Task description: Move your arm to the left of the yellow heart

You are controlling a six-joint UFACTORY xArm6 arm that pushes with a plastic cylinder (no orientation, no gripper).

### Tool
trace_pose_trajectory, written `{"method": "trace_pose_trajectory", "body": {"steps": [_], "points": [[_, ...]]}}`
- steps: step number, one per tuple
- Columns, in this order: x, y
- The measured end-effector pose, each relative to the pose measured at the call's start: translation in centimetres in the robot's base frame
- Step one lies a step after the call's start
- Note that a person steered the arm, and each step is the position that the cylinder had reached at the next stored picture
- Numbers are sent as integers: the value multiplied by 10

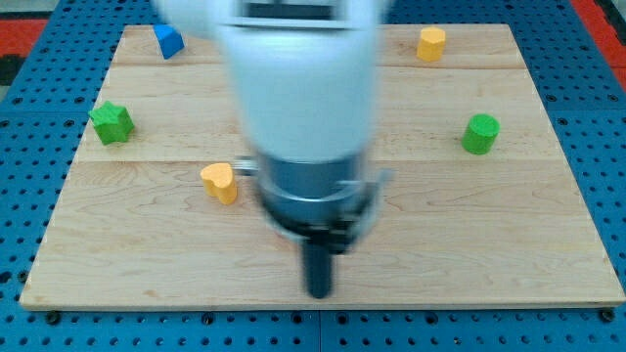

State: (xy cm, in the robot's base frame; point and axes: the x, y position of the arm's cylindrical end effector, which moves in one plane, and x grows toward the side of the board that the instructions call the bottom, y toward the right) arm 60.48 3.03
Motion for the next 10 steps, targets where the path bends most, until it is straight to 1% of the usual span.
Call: {"method": "trace_pose_trajectory", "body": {"steps": [1,2,3,4,6,7,9,10], "points": [[-15,74],[-22,86],[-50,86],[-60,86],[-38,91],[3,91],[6,94],[11,-23]]}}
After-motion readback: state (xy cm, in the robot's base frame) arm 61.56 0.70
